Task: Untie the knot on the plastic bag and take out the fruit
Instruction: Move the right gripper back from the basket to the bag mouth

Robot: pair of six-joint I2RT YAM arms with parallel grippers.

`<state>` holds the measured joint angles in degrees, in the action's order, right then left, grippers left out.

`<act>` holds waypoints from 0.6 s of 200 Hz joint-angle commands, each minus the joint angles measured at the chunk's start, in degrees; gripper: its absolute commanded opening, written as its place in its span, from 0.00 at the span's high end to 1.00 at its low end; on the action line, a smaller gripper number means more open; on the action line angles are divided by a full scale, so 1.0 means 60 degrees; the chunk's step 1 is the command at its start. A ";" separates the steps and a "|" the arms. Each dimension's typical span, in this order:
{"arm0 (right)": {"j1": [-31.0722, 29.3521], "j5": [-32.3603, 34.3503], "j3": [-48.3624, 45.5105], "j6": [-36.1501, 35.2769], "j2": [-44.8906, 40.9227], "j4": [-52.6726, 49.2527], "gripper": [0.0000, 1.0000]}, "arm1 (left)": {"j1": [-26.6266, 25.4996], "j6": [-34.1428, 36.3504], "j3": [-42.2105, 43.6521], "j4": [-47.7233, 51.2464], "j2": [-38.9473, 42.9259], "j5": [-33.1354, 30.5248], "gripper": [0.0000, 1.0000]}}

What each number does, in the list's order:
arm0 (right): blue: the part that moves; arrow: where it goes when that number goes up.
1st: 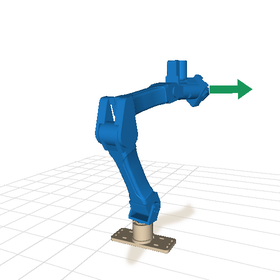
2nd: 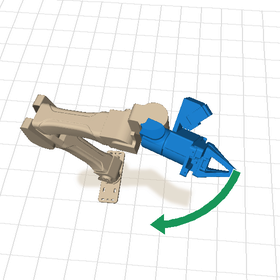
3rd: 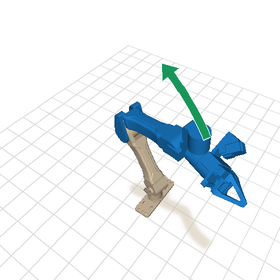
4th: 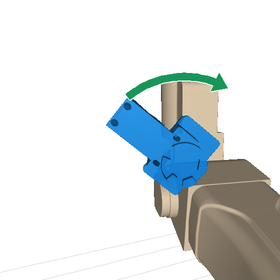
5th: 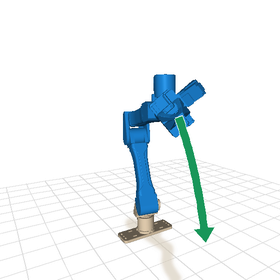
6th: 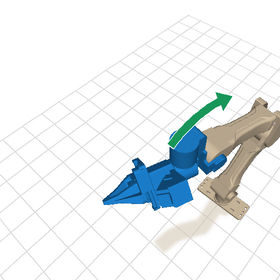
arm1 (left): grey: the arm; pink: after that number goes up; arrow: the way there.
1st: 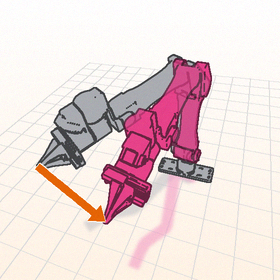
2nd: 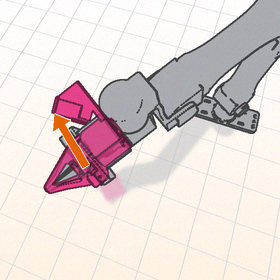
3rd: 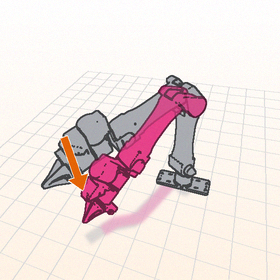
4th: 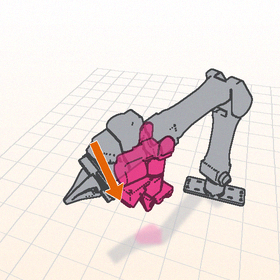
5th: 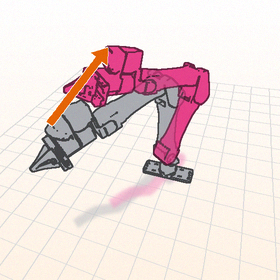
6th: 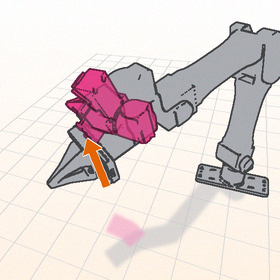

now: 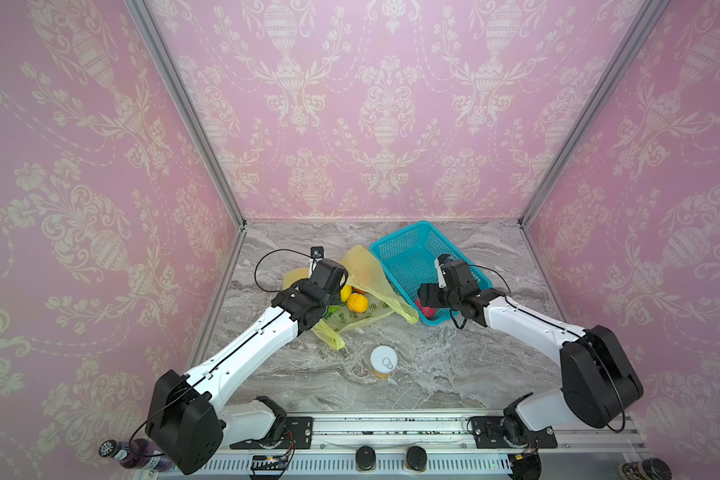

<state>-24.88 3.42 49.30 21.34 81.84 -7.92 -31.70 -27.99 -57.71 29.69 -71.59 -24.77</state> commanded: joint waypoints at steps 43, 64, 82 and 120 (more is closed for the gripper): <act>-0.1141 -0.0366 -0.1666 -0.0921 -0.3948 0.1581 0.26 | 0.0044 -0.0067 -0.0001 0.0188 0.0301 0.0093 1.00; -0.2507 -0.0392 -0.1870 -0.1778 -0.5307 0.1821 0.27 | 0.0042 -0.0068 0.0024 0.0136 0.0331 0.0130 1.00; -0.3433 -0.0568 -0.2034 -0.2314 -0.6042 0.2331 0.25 | 0.0044 -0.0038 0.0013 0.0141 0.0276 0.0015 1.00; -0.4579 -0.1332 -0.1906 -0.2625 -0.5021 0.3919 0.24 | 0.0049 -0.0081 -0.0028 0.0179 0.0241 0.0218 1.00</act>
<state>-49.21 -1.37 37.87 8.91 45.89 8.60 -31.70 -27.99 -57.71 29.67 -70.59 -24.38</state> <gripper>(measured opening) 0.767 0.047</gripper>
